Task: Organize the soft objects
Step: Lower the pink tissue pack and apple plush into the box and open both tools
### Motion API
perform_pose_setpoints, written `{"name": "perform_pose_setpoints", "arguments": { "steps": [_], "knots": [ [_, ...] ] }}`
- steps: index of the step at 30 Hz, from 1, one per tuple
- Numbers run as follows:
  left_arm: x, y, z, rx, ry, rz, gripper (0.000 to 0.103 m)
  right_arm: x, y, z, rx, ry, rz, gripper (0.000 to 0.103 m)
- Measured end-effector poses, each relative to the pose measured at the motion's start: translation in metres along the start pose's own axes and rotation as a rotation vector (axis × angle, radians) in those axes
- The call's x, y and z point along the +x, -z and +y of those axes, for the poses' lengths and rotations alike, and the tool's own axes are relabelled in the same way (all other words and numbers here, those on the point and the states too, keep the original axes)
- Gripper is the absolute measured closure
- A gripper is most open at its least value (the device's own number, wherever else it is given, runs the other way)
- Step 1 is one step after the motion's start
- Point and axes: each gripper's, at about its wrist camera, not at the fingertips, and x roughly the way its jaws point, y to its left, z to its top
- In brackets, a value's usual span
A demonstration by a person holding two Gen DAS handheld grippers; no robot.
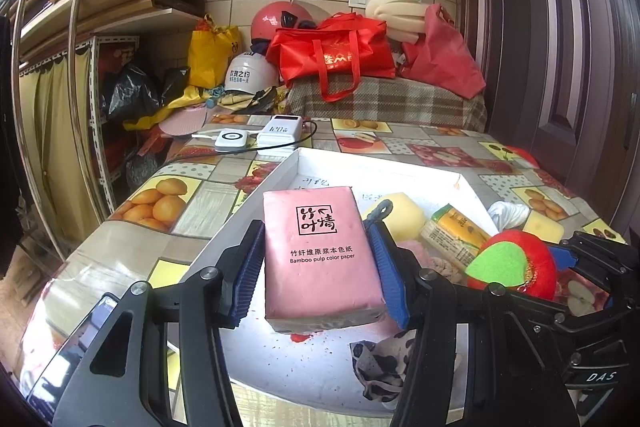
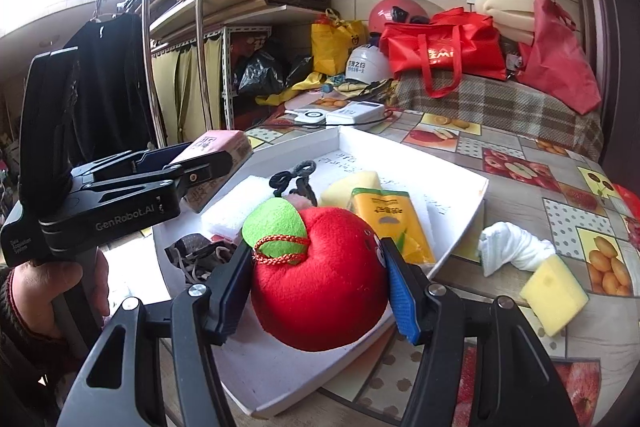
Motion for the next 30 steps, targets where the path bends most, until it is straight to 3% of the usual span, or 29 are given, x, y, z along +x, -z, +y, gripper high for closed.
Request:
{"name": "perform_pose_setpoints", "arguments": {
  "steps": [13, 23, 30],
  "knots": [
    [0.029, -0.009, 0.012, 0.003, -0.019, 0.071, 0.05, 0.039, -0.013, -0.011, 0.02, 0.005, 0.071, 0.042],
    [0.061, -0.018, 0.024, -0.021, -0.049, 0.145, 0.05, 0.068, -0.031, -0.024, 0.024, 0.09, 0.065, 0.042],
    [0.066, -0.018, 0.024, -0.018, -0.044, 0.171, 0.05, 0.068, -0.032, -0.031, 0.061, 0.098, 0.057, 0.04]
  ]
}}
